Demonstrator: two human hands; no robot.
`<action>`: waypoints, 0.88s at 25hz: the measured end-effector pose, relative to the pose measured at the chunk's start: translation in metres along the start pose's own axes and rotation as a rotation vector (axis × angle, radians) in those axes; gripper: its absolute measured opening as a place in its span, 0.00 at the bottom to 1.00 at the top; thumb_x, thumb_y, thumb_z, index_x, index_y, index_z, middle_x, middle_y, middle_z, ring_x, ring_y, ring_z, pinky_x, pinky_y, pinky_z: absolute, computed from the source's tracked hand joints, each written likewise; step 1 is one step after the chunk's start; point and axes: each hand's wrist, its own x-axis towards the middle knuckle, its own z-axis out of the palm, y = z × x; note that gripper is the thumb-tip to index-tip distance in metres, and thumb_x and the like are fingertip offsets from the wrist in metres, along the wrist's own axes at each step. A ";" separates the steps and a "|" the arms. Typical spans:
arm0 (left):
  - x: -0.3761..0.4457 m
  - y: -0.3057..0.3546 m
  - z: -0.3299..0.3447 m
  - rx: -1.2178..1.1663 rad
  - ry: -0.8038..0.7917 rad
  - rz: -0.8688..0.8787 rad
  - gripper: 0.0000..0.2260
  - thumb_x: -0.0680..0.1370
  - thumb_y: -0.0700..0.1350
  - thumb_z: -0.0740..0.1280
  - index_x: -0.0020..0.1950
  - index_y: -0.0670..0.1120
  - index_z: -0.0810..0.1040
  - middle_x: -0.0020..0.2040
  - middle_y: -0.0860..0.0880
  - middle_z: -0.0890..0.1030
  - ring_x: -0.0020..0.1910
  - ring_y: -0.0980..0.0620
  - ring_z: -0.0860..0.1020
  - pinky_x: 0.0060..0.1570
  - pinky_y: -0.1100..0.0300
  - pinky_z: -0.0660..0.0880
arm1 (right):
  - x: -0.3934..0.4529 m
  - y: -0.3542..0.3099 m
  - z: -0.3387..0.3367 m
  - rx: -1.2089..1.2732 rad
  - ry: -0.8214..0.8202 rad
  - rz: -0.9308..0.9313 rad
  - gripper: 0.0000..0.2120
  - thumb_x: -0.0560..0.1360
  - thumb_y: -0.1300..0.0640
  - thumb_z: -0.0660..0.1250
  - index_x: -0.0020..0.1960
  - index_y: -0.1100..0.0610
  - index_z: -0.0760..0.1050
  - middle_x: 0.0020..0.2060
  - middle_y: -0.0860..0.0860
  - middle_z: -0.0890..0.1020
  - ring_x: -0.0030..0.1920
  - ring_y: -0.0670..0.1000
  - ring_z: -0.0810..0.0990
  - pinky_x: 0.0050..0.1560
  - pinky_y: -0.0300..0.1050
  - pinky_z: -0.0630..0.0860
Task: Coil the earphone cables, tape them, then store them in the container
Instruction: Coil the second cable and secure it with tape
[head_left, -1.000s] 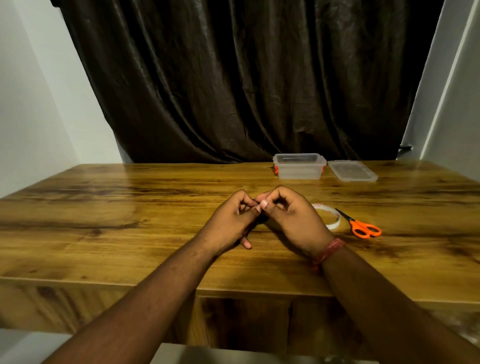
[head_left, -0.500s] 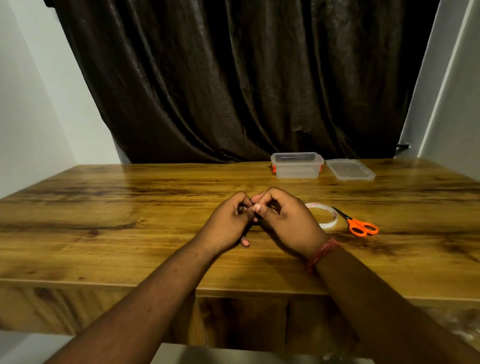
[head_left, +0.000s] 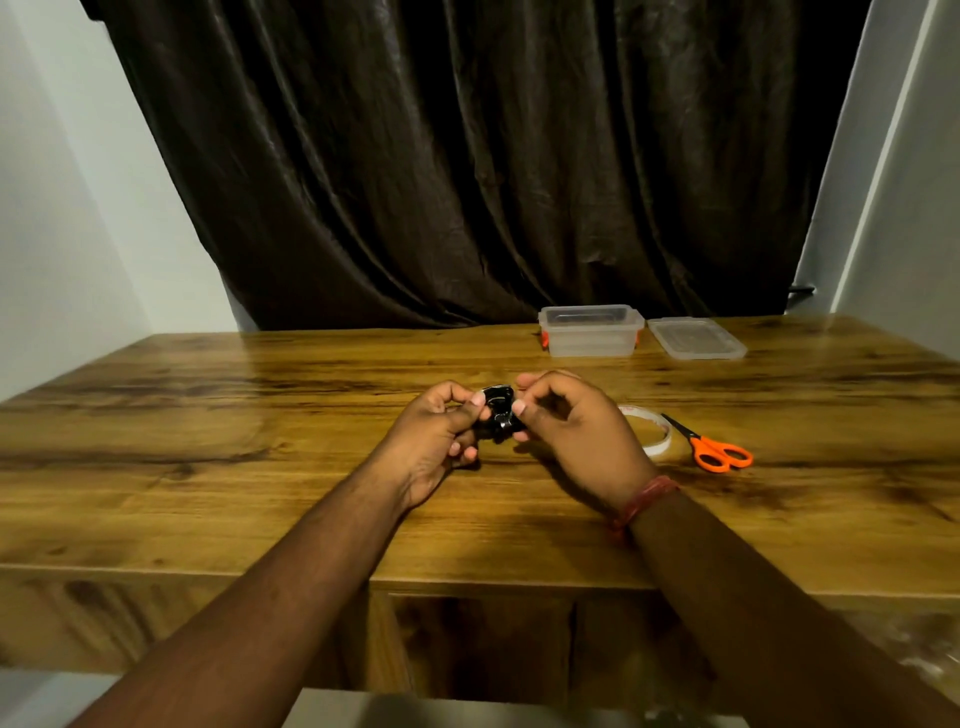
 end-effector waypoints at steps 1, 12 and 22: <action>0.000 0.000 0.000 0.003 -0.010 0.003 0.05 0.81 0.39 0.63 0.45 0.43 0.73 0.37 0.48 0.78 0.19 0.60 0.63 0.20 0.65 0.67 | 0.000 0.000 0.001 -0.006 -0.017 -0.035 0.05 0.77 0.64 0.69 0.42 0.59 0.78 0.60 0.49 0.77 0.59 0.46 0.79 0.57 0.45 0.80; -0.006 -0.003 0.004 0.209 -0.164 0.105 0.04 0.81 0.38 0.64 0.46 0.42 0.74 0.31 0.52 0.80 0.20 0.59 0.64 0.23 0.62 0.71 | 0.003 0.007 0.001 -0.041 -0.080 -0.018 0.07 0.77 0.59 0.69 0.41 0.52 0.78 0.60 0.46 0.77 0.63 0.43 0.76 0.67 0.52 0.73; -0.007 -0.006 0.011 0.351 -0.082 0.155 0.04 0.80 0.39 0.67 0.45 0.45 0.76 0.39 0.48 0.82 0.38 0.55 0.82 0.26 0.59 0.78 | 0.001 -0.001 0.000 0.134 -0.048 0.034 0.05 0.78 0.63 0.67 0.47 0.66 0.75 0.58 0.52 0.79 0.54 0.35 0.79 0.54 0.33 0.75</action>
